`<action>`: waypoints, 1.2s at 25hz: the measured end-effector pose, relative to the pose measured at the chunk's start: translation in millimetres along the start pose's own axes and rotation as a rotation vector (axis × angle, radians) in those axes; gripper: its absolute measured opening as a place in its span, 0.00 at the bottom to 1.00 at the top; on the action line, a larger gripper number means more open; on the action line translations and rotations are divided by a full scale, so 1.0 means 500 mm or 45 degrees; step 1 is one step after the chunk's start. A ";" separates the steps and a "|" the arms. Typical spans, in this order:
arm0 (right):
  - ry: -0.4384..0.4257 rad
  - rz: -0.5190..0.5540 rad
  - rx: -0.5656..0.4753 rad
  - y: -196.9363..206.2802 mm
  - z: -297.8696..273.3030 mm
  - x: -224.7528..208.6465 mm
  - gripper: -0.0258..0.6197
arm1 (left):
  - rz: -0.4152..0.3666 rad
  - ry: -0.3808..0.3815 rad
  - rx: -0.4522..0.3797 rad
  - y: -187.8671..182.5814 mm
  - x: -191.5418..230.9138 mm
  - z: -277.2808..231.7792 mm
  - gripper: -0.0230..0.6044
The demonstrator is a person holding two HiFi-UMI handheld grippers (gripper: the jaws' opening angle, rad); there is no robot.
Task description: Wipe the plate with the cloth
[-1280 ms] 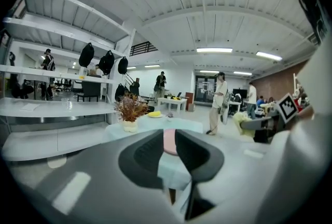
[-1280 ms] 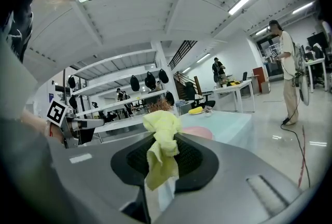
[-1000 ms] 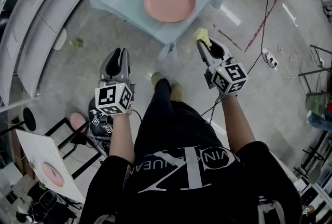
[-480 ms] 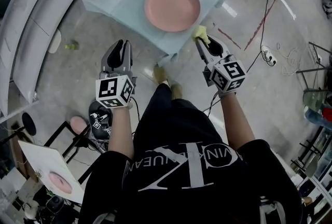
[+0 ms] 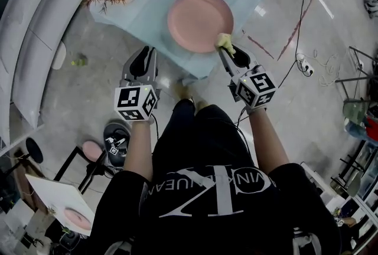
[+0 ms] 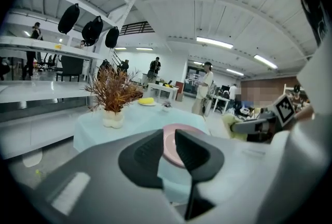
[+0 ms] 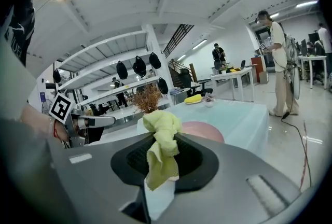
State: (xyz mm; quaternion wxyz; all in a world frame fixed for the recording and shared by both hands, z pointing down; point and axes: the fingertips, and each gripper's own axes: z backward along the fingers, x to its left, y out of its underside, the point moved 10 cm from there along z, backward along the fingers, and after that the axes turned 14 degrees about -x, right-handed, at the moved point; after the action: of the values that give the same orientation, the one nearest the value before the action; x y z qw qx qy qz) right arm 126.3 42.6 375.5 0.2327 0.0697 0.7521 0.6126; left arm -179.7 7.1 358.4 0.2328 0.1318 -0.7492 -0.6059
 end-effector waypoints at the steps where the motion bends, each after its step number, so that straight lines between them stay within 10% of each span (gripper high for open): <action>1: 0.002 0.009 0.014 0.001 -0.010 -0.003 0.18 | 0.008 0.010 0.017 0.007 0.003 -0.012 0.04; 11: -0.093 0.103 0.233 0.045 -0.117 -0.026 0.18 | 0.111 0.003 0.193 0.084 0.008 -0.089 0.04; 30: -0.594 0.600 0.733 0.123 -0.334 -0.031 0.18 | 0.308 -0.217 0.337 0.173 0.008 -0.201 0.04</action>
State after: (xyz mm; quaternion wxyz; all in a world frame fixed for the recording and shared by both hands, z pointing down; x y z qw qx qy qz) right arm 56.1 -97.1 461.5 0.2214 0.4378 0.7831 0.3821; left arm -124.9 -59.8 458.9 0.2204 0.0187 -0.8497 -0.4786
